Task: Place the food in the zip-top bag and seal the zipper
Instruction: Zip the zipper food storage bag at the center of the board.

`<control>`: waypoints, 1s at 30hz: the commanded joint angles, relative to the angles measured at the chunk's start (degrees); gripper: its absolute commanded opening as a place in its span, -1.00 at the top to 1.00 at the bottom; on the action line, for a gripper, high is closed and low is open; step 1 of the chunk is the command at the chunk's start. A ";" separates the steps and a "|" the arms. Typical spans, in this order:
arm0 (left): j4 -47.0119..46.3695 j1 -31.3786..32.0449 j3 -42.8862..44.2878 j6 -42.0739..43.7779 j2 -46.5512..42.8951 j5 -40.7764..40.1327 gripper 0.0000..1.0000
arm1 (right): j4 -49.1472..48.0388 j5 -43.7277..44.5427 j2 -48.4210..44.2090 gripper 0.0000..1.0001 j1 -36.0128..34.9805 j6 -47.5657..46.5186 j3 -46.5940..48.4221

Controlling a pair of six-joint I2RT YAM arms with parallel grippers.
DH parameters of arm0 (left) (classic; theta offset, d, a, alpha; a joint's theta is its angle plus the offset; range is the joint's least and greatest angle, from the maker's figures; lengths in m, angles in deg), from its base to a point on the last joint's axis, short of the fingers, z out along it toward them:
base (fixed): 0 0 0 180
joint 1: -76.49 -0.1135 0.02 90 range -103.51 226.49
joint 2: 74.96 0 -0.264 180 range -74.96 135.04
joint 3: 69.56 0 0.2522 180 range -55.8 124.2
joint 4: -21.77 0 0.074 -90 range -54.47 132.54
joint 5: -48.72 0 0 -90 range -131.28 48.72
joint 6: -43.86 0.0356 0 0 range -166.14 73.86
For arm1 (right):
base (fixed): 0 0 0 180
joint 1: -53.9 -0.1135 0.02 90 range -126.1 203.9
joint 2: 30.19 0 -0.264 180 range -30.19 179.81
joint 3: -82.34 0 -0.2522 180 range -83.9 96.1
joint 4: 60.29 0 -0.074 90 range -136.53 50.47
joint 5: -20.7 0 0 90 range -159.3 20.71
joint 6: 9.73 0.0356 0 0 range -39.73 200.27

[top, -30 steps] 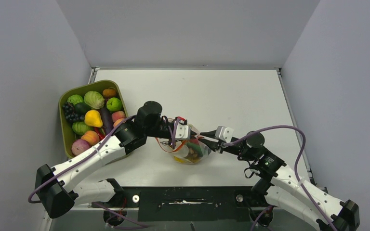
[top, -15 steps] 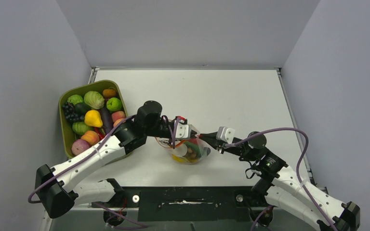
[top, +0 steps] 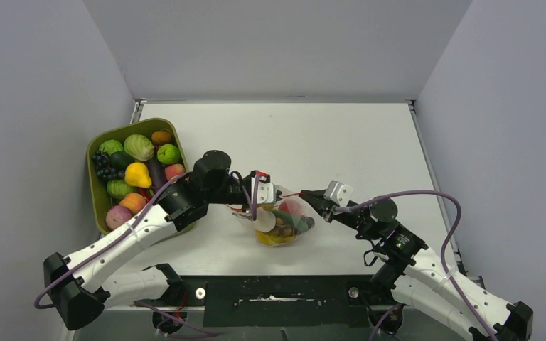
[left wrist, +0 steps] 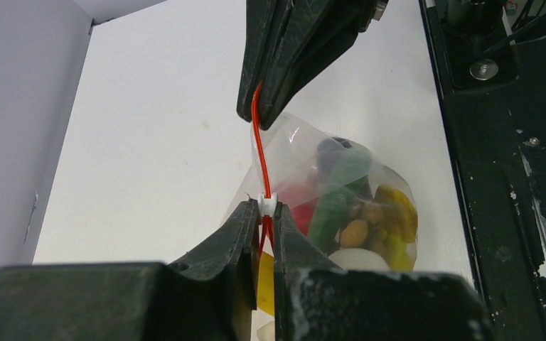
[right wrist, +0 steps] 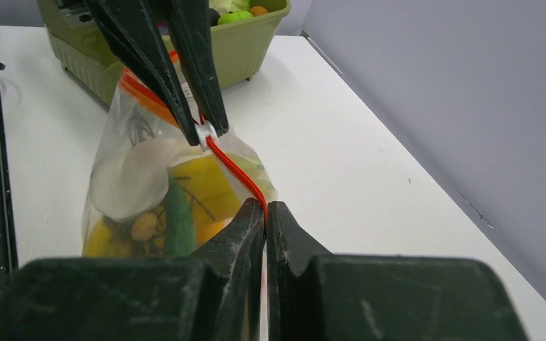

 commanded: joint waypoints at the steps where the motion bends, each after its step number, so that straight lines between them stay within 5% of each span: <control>1: 4.58 -1.51 2.59 0.95 -3.80 -2.39 1.00 | -1.25 11.49 -1.47 1.00 0.82 0.67 1.68; 30: 10.33 -7.45 -2.45 0.81 -12.49 -2.97 1.00 | 5.93 29.52 -8.61 1.00 4.47 2.27 1.32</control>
